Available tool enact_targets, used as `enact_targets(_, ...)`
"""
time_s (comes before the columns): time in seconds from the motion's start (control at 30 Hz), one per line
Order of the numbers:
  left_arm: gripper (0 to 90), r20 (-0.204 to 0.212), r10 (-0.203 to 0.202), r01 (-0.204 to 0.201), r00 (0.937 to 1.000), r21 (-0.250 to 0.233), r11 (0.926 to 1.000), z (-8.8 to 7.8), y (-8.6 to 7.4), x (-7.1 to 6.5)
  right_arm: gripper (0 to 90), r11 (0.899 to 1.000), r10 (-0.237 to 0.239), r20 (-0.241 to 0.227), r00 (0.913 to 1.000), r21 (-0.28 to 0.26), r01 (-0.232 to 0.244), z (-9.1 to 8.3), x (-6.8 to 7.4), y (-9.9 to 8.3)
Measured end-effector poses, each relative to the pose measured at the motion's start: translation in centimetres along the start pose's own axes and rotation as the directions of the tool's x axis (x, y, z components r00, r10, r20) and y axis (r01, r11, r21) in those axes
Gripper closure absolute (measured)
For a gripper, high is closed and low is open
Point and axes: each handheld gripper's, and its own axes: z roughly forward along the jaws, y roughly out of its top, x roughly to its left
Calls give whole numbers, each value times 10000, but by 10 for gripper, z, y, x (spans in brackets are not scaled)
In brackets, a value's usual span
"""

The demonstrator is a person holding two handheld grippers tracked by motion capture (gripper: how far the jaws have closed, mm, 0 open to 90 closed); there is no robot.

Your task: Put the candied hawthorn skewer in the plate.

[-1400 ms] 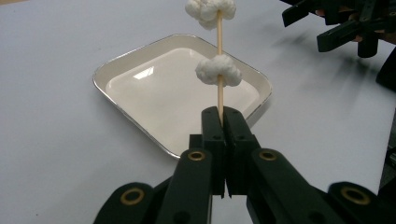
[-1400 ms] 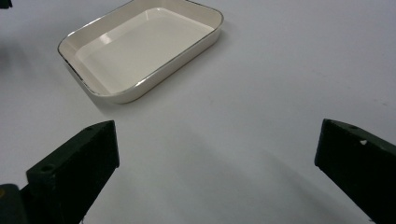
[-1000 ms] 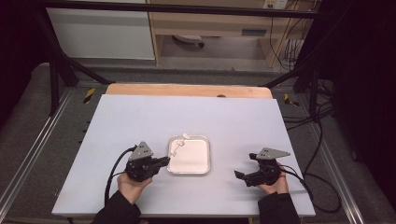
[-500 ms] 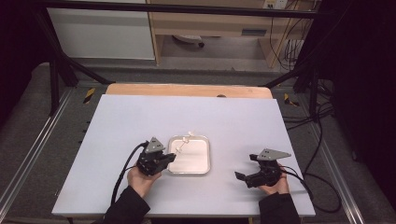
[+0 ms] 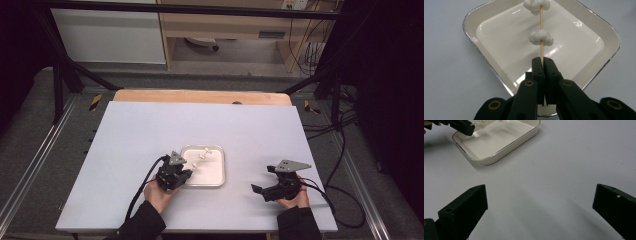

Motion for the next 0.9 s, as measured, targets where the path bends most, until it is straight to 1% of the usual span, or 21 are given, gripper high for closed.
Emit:
enact_targets(0.03, 884, -3, -52, 52, 10000, 26, 10000, 1, 0, 0, 4, 10000, -28, 1, 10000, -2, 28, 0, 0, 0)
enact_targets(0.13, 883, -71, 14, -13, 10000, 131, 9999, 3, 0, -2, 4, 10000, -5, 10, 10000, 3, 5, 0, 0, 0)
enact_targets(0.2, 882, -82, -26, 27, 10000, 172, 9998, 4, -1, -2, 4, 10000, -10, 8, 10000, 24, 10, 0, 0, 0)
enact_targets(0.33, 879, -164, 73, -70, 9998, 171, 9998, 4, -1, -4, 4, 10000, -18, -10, 10000, 2, 18, 0, 0, 0)
enact_targets(0.4, 874, -142, 9, -7, 9999, 149, 9999, 4, 0, -4, 4, 10000, -7, -16, 10000, -2, 7, 0, 0, 0)
enact_targets(0.43, 858, -114, -34, 35, 9999, 134, 9999, 4, 0, -4, 4, 10000, -5, -23, 10000, 4, 5, 0, 0, 0)
enact_targets(0.5, 806, -192, -21, 23, 9998, 144, 9999, 4, 0, -4, 4, 10000, -17, -17, 10000, 7, 17, 0, 0, 0)
enact_targets(0.6, 769, -255, 126, -122, 9996, 171, 9998, 2, 0, -3, 4, 10000, 3, -6, 10000, -17, -3, 0, 0, 0)
enact_targets(0.67, 732, -252, 196, -193, 9995, 103, 9998, -1, 0, -2, 4, 10000, -15, 11, 10000, -26, 15, -1, 0, 0)
enact_targets(0.73, 682, -99, 230, -231, 9997, -2, 9997, -5, 0, -1, 4, 10000, 5, 10, 10000, -40, -4, -1, 0, 0)
enact_targets(0.8, 613, 103, 315, -314, 9995, -124, 9994, -9, 1, 1, 4, 10000, 24, 12, 10000, -13, -23, -1, 0, 0)
enact_targets(0.87, 562, 152, 429, -425, 9990, -241, 9988, -13, 1, 1, 4, 10000, 22, 15, 10000, -8, -22, -1, 0, 0)
enact_targets(0.9, 516, 211, 473, -467, 9987, -282, 9985, -15, 2, 2, 4, 10000, 4, 29, 10000, -7, -4, -1, 0, 0)
